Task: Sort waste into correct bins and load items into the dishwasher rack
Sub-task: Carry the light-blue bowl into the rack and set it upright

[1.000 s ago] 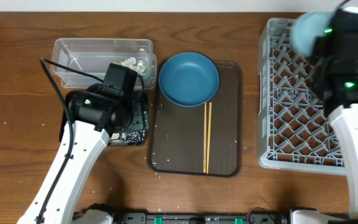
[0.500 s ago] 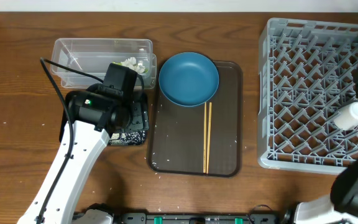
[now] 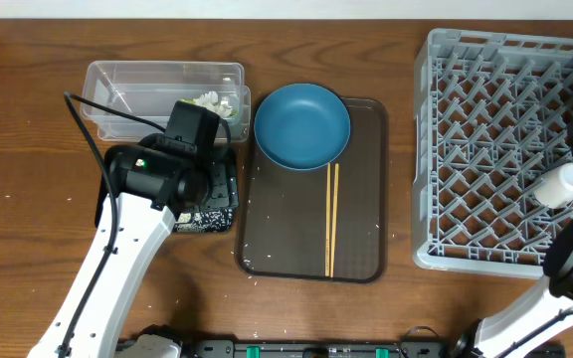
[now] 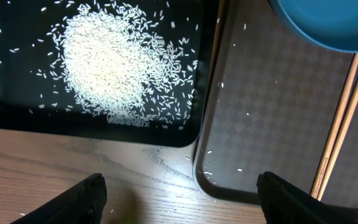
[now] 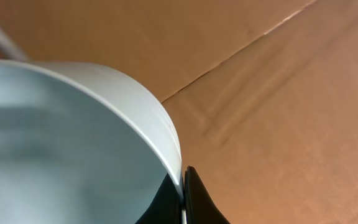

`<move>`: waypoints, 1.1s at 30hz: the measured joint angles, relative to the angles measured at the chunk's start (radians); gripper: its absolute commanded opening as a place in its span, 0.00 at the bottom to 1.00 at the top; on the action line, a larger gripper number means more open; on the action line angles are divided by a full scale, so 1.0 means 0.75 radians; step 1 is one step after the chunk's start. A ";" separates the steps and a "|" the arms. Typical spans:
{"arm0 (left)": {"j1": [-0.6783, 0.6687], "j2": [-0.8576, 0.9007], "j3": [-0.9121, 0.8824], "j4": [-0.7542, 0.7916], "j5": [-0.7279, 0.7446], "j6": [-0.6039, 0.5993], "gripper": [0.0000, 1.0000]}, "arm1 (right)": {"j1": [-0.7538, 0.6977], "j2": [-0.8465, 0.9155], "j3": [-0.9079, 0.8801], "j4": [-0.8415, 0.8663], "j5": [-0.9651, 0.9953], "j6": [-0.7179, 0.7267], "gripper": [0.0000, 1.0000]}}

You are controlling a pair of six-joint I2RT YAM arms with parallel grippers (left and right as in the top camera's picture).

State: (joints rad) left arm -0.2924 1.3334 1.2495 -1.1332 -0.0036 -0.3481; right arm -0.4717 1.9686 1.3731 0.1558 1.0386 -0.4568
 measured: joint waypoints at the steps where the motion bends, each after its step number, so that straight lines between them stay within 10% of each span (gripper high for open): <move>1: 0.000 0.000 0.000 0.000 0.001 0.000 0.80 | 0.001 0.015 0.001 -0.014 -0.001 0.004 0.01; 10: 0.000 0.000 0.000 0.000 0.001 0.000 0.80 | 0.024 0.045 0.000 -0.316 -0.045 0.233 0.40; 33: 0.000 0.000 0.000 0.000 0.001 -0.004 0.80 | 0.087 -0.099 -0.003 -0.576 -0.543 0.465 0.57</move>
State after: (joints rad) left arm -0.2924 1.3334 1.2495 -1.1332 -0.0032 -0.3511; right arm -0.4061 1.8946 1.3712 -0.2764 0.6312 -0.1078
